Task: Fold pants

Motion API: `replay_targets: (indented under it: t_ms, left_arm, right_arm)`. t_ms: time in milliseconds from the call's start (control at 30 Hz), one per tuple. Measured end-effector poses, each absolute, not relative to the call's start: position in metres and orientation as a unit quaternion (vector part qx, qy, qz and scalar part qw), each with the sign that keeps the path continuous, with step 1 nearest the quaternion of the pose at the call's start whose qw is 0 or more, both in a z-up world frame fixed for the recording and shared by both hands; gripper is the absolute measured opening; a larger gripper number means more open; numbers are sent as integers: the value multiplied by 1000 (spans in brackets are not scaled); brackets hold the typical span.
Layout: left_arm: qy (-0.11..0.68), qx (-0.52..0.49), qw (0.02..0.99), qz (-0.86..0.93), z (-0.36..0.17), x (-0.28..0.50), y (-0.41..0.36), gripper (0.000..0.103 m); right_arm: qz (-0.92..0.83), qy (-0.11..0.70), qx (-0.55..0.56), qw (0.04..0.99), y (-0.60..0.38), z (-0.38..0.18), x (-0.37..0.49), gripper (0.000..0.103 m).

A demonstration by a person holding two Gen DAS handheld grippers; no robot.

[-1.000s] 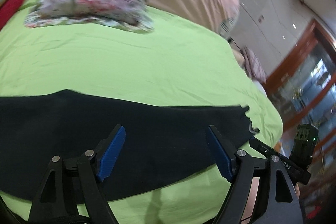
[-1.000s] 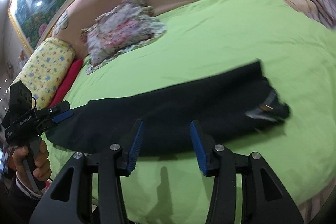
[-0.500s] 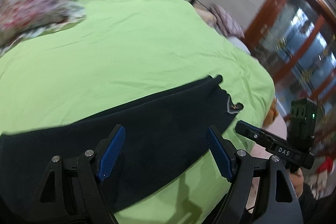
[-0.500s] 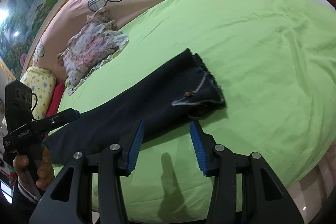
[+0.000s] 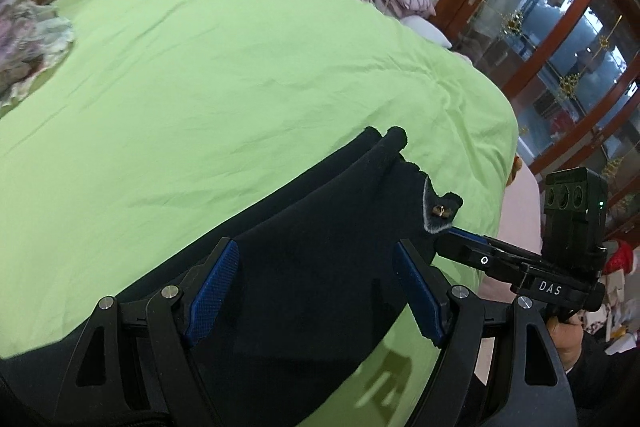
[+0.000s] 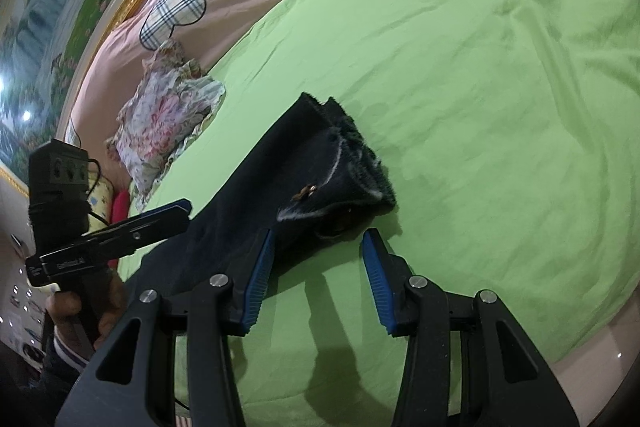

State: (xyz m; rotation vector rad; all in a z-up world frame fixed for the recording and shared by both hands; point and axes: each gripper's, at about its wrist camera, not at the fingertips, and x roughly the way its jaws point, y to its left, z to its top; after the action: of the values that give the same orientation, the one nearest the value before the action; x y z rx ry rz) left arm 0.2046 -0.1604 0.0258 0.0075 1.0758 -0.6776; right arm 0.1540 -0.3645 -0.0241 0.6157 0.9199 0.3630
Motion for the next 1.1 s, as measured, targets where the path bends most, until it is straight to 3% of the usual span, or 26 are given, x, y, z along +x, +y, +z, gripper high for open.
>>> replay_targets:
  t_ms: [367,533,633,767,967,1100]
  left_arm:
    - [524,56,779,-340,7,246,-205,80]
    - [540,73,754,-367,-6,262,-221,73]
    - [545,66,739,-390,-7,270,-224,60]
    - [555,46,715,-422,-7,276,-224,32]
    - [539,22,726,-426,1,271,-221,20]
    - [519,-6,734,-439,20,263,-209,18]
  right_arm:
    - [181,429,317,826,-365,-32,162,47]
    - [185,422,332,823,-371,-35,160,45]
    - [187,417,334,825,-373,-38,160,41]
    - [182,416,341,823,-377,-44,163,24]
    - [190,409,349,822,-378,-41,161,17]
    - [207,395,364,818,-379,-34,159,16]
